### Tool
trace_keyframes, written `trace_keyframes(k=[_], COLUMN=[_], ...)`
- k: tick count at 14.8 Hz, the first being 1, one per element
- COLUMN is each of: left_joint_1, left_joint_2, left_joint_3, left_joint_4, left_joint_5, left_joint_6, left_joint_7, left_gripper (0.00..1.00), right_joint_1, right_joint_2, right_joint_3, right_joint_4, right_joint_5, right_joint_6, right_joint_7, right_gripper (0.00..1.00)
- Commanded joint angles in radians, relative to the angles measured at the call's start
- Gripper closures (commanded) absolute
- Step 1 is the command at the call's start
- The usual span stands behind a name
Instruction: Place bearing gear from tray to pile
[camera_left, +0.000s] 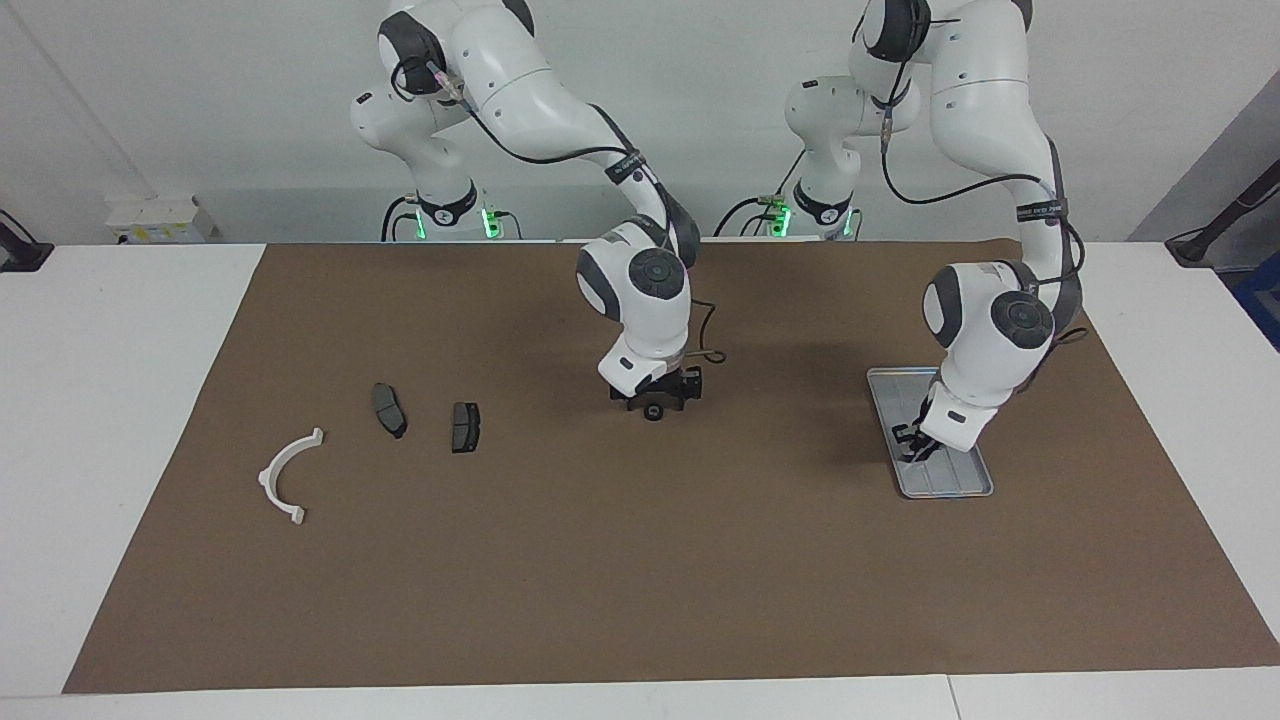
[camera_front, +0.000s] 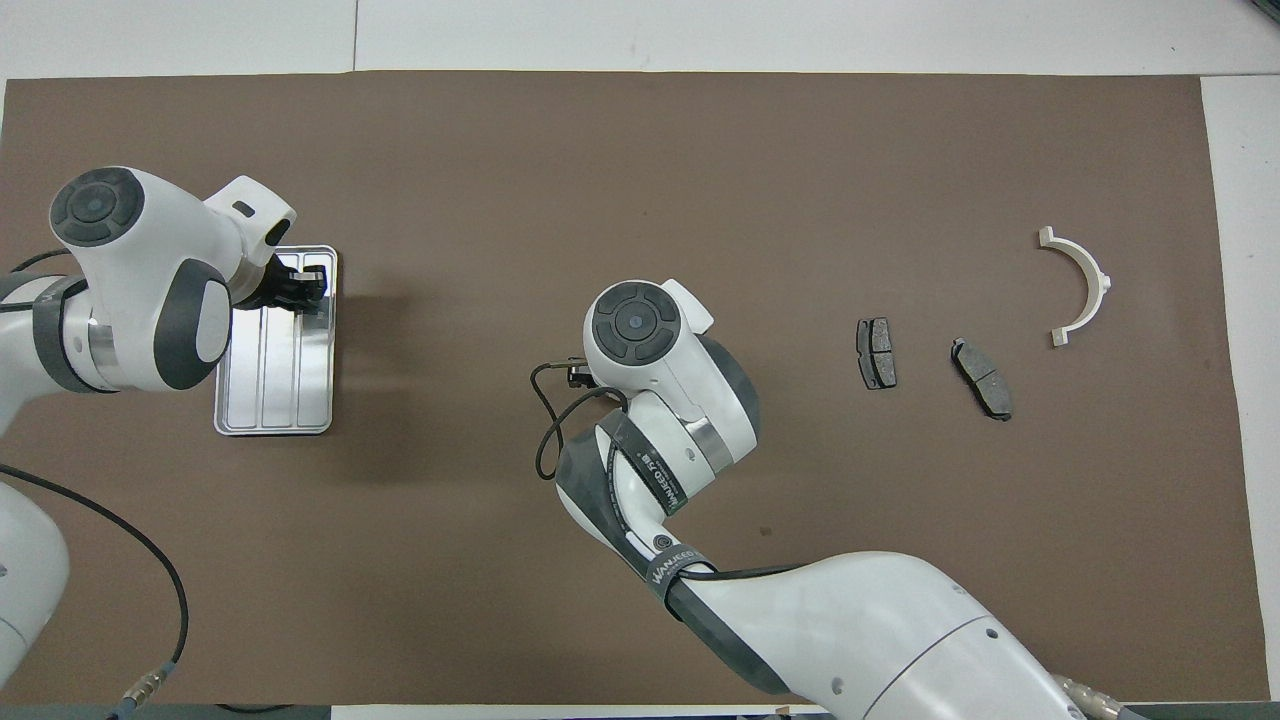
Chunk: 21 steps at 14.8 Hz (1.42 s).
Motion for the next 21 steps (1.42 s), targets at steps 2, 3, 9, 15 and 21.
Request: trace_keyframes(k=[2,3,9,15,21], left_joint_1=[-0.012,-0.015,-0.052,-0.232,-0.452], left_joint_2=[0.026,0.026,0.022,0.014,0.023], left_joint_3=[0.003,0.002,0.002,0.000,0.002], left_joint_4=[0.128,0.128,0.133,0.147,0.206], left_joint_5=[-0.047,-0.049,-0.090,-0.092,-0.092], left_joint_6=[-0.145,-0.146,-0.149,-0.151,-0.171], left_joint_7=[-0.012,-0.012,-0.072,-0.379,-0.682], left_gripper=[0.89,0.89,0.89,0.89,0.88], right_joint_1=[-0.008,-0.008,-0.020,-0.162,-0.426], right_joint_2=[-0.029,-0.029,-0.040,-0.171,-0.242], right_joint_3=[0.007,0.007,-0.001,-0.014,-0.011], right_joint_4=[-0.036,-0.029,0.050,0.067,0.078], right_joint_5=[0.023,0.023,0.007,-0.029,-0.033], right_joint_6=[0.016,0.010,-0.096,-0.165,-0.225], right_joint_7=[0.018,0.018,0.013,-0.180,-0.630], right_gripper=[0.95,1.00,1.00,1.00,1.00])
